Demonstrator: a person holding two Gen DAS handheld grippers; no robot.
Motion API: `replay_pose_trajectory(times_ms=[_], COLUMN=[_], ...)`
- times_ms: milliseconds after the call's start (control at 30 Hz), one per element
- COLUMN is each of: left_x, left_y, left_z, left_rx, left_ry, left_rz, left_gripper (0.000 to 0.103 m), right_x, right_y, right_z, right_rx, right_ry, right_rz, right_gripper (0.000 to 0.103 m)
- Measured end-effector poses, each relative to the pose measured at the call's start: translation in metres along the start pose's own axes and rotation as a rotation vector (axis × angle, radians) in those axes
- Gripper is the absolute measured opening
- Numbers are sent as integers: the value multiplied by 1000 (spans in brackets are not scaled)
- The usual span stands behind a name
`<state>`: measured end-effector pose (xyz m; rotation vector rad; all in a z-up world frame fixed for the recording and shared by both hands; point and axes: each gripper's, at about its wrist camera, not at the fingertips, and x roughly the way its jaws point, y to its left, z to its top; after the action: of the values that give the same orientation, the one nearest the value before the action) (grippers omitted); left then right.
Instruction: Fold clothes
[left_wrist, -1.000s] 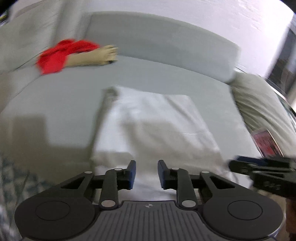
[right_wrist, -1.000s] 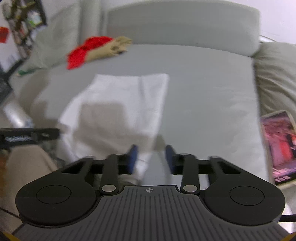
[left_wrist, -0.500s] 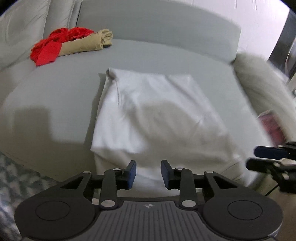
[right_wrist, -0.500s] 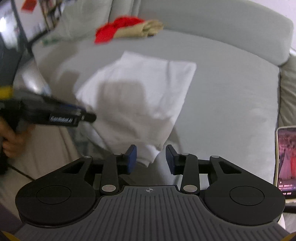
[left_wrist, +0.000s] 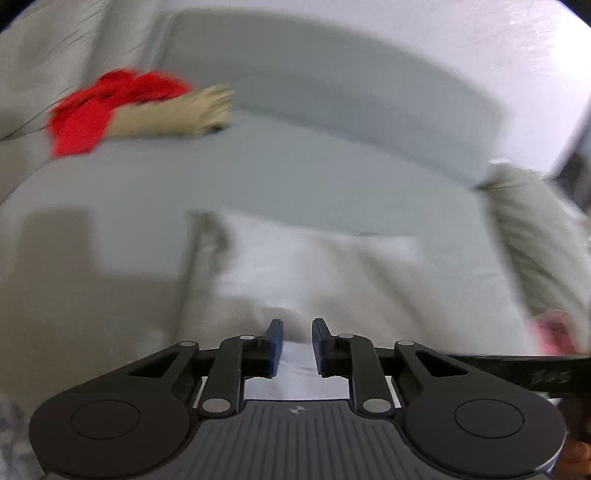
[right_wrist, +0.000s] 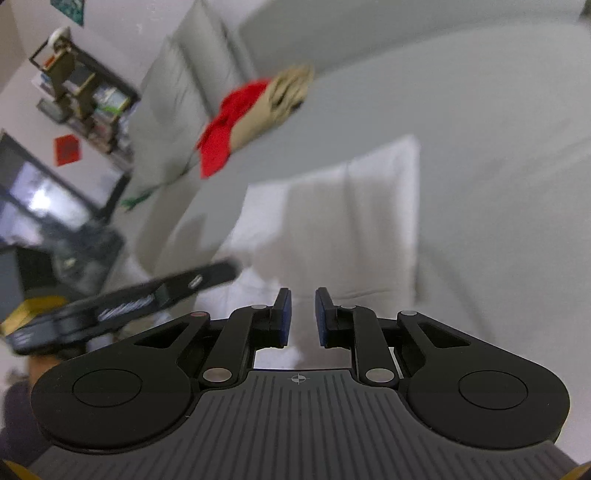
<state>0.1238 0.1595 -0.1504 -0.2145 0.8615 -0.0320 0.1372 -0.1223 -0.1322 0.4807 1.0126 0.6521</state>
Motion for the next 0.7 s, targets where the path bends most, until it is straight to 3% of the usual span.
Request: replay_pose_trajectory(times_ms=[33, 67, 133, 200, 300, 367, 400, 467, 533, 567, 633, 700], left_x=[5, 9, 0, -16, -14, 2, 16, 47, 64, 70, 77, 81], left_y=[10, 19, 33, 34, 26, 17, 12, 6, 14, 23, 42, 59], left_z=[3, 5, 10, 15, 26, 34, 38, 44, 50, 55, 64, 71], left_rx=[-43, -92, -192, -182, -137, -103, -85, -79, -121, -170, -272, -350], left_ry=[-1, -2, -13, -52, -31, 30, 68, 124, 116, 96, 32, -35], left_rz=[38, 64, 49, 13, -187, -304, -325, -287, -264, -263, -225, -146], left_gripper=[9, 11, 8, 9, 13, 18, 18, 14, 11, 11, 11, 11], right_x=[7, 10, 5, -8, -25, -16, -8, 21, 53, 69, 83, 81], right_y=[-9, -20, -54, -77, -78, -73, -68, -63, -64, -69, -86, -110], right_z=[3, 7, 15, 22, 30, 36, 39, 47, 53, 57, 64, 69], right_rx=[22, 43, 182, 321, 298, 276, 261, 255, 280, 296, 367, 495], right_ry=[-8, -42, -138, -231, -305, -264, -231, -112, 15, 45, 24, -89], right_rz=[-33, -81, -110, -179, -166, -41, 23, 184, 296, 280, 211, 189], right_gripper=[17, 0, 0, 8, 9, 9, 9, 16, 24, 17, 0, 0])
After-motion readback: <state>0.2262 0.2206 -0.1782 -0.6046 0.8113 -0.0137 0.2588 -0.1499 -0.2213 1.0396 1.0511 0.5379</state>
